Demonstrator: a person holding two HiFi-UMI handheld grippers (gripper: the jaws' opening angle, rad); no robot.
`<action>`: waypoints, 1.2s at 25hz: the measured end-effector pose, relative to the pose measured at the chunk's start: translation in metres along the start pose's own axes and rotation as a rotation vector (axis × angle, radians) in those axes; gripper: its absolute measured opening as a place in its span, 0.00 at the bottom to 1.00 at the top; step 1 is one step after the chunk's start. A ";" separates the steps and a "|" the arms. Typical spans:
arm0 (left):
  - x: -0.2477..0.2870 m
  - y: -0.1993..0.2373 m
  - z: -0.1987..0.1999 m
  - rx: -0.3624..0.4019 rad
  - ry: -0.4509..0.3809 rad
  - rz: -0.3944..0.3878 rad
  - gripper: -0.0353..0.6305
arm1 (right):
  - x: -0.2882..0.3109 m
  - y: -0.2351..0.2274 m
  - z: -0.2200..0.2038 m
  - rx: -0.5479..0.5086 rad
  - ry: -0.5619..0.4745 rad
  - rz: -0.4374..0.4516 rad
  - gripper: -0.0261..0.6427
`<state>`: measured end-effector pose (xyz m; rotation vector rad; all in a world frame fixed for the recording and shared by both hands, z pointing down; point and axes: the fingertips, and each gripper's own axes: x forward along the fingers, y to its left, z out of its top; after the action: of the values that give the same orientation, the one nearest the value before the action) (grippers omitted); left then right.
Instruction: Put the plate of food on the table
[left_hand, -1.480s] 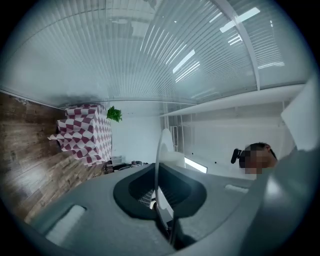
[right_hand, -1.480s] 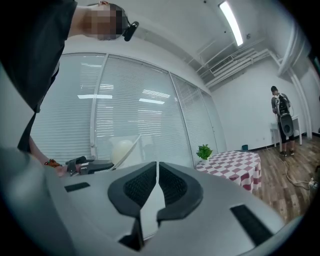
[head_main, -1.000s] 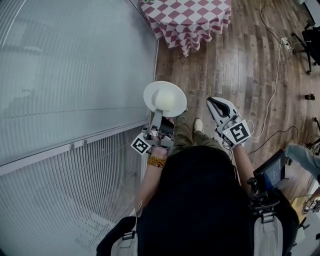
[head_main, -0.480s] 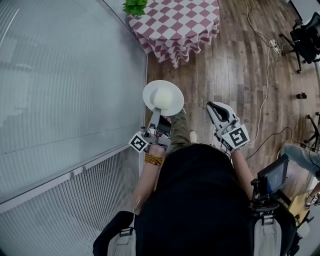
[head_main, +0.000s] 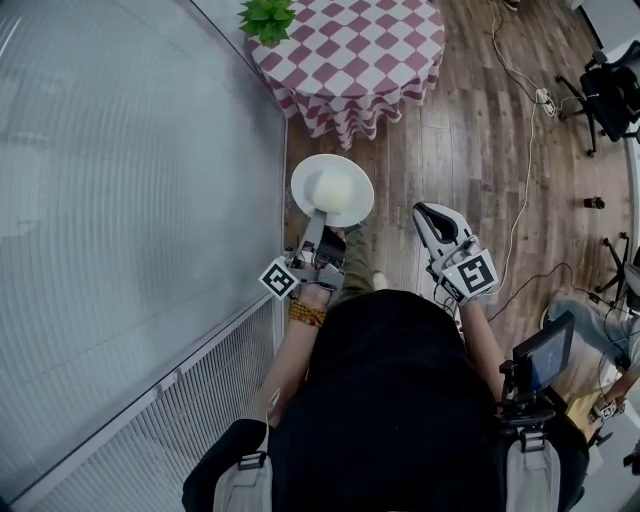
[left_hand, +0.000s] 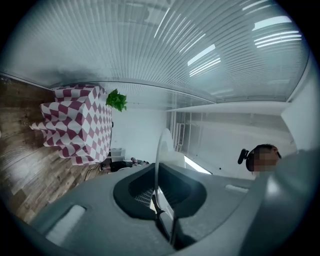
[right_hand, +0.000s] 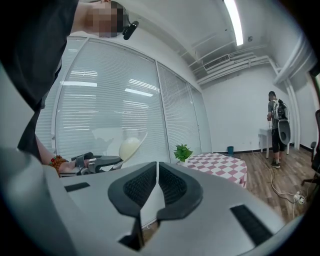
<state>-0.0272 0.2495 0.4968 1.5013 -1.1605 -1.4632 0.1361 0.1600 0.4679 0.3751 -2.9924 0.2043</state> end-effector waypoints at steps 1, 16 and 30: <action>0.005 0.005 0.007 -0.007 -0.002 0.007 0.07 | 0.011 -0.004 0.003 0.002 0.002 0.002 0.07; 0.095 0.053 0.144 -0.034 -0.052 0.044 0.07 | 0.203 -0.043 0.056 -0.012 0.023 0.107 0.07; 0.163 0.103 0.229 -0.073 -0.042 0.044 0.07 | 0.270 -0.098 0.056 0.023 0.046 0.008 0.07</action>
<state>-0.2743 0.0823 0.5182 1.3936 -1.1448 -1.4977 -0.1042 -0.0067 0.4605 0.3560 -2.9491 0.2452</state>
